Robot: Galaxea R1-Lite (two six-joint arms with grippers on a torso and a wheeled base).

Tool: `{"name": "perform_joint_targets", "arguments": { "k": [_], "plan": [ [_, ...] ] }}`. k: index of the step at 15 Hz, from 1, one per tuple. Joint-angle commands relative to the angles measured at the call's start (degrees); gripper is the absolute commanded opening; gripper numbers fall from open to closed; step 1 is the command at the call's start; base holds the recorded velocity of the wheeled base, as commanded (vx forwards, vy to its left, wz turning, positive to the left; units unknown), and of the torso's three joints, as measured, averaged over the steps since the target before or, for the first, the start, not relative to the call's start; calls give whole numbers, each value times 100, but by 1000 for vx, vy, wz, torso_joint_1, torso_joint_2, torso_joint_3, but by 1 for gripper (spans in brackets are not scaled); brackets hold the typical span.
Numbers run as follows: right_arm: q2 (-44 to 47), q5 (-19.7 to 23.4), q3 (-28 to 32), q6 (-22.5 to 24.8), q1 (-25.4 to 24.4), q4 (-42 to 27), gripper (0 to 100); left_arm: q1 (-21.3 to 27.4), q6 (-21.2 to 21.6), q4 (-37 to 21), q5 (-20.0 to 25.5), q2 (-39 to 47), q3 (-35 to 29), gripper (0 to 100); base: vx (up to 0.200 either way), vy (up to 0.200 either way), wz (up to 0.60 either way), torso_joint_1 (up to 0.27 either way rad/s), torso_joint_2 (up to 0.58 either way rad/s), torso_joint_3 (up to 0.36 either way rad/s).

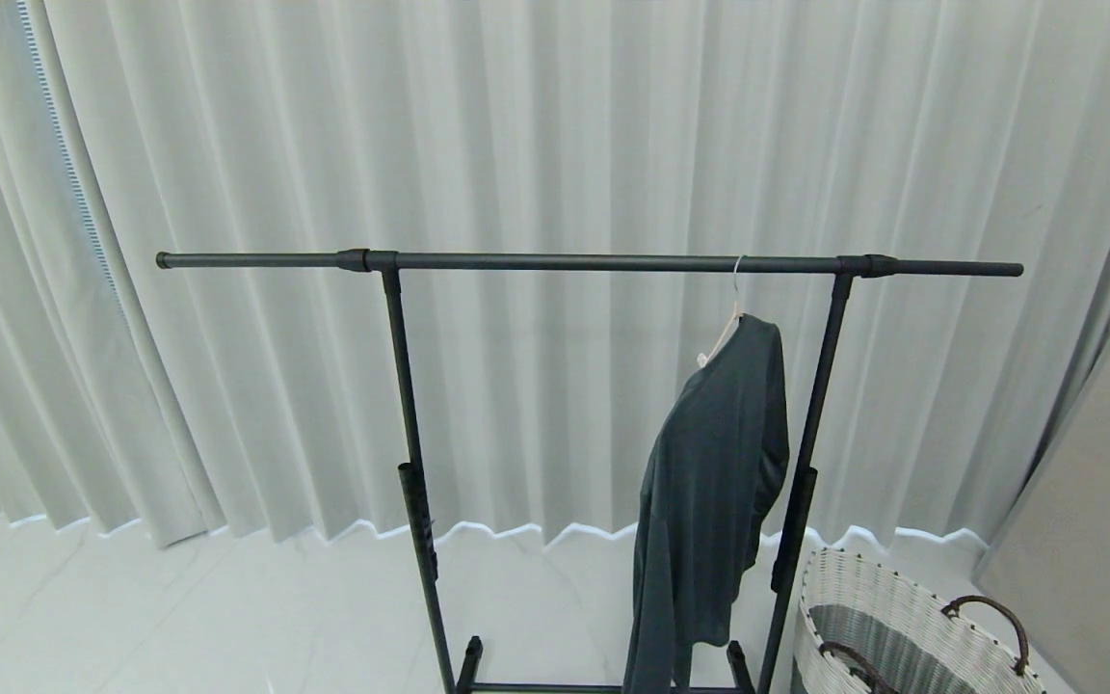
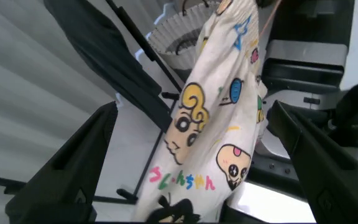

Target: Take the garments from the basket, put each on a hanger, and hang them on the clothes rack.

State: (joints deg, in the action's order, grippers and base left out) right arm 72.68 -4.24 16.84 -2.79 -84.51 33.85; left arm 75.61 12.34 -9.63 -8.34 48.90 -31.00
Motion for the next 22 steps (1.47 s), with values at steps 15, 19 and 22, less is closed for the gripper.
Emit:
{"name": "perform_joint_targets", "arguments": {
  "k": [15, 19, 22],
  "plan": [
    [62, 152, 30, 288, -128, -2, 0, -231, 14, 743, 473, 788, 560, 100, 0, 0, 0, 0, 0, 0],
    [53, 143, 39, 297, -128, -2, 0, -318, 14, 743, 456, 753, 639, 0, 0, 0, 0, 0, 0, 0],
    [27, 117, 30, 297, -119, 7, 0, -318, 14, 752, 456, 727, 692, 0, 0, 0, 0, 0, 0, 0]
  ]
}}
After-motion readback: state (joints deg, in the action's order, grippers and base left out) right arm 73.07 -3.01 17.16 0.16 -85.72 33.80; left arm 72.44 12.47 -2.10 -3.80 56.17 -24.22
